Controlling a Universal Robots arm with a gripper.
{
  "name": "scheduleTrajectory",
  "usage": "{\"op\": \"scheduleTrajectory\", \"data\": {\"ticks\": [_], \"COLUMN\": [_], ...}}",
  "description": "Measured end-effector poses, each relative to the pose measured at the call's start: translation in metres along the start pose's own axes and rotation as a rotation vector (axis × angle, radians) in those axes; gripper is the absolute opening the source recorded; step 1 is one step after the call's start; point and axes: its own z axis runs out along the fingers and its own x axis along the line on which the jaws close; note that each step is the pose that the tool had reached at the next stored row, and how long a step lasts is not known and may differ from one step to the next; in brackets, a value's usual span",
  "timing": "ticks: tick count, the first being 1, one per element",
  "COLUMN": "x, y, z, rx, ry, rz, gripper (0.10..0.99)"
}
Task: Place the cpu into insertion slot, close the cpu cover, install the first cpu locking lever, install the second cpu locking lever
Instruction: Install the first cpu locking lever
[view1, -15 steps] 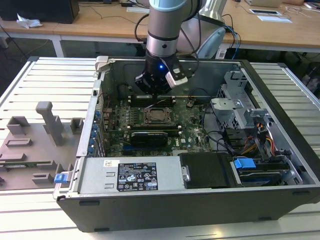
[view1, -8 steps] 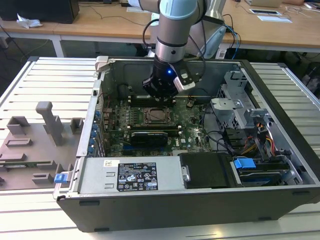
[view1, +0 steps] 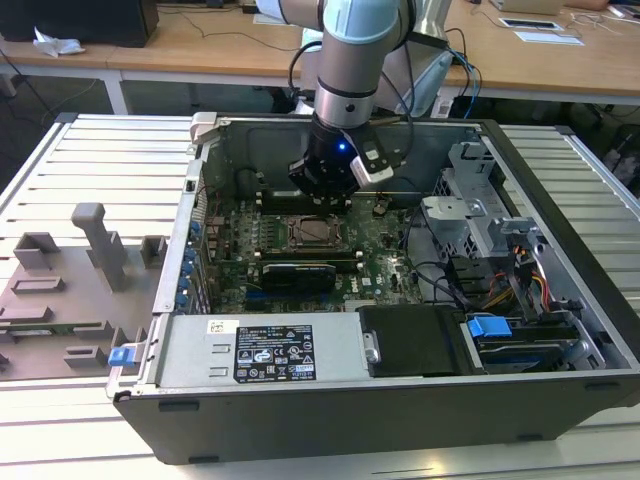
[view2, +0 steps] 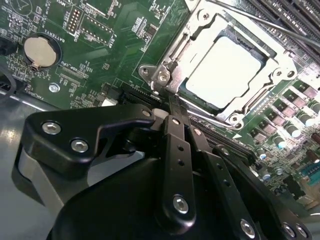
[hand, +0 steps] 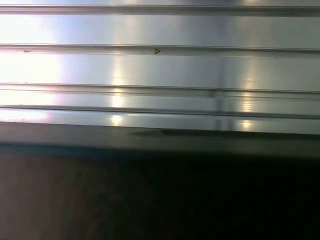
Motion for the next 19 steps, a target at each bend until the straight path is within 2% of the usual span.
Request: {"op": "scheduleTrajectory", "data": {"ticks": [6, 11, 12, 14, 17, 19], "x": [0.0001, 0.0, 0.0, 0.0, 0.0006, 0.0016], "y": [-0.0009, -0.002, -0.0022, -0.002, -0.0023, -0.0097], "z": [-0.0037, 0.0009, 0.0009, 0.0005, -0.0102, -0.0111], "rx": [0.0, 0.0, -0.001, -0.011, -0.011, -0.01], "ry": [-0.0007, -0.0003, -0.0003, -0.0012, -0.0017, -0.002], "rz": [0.0, 0.0, 0.0, -0.001, -0.001, -0.001], "gripper": [0.106, 0.106, 0.106, 0.106, 0.106, 0.106]}}
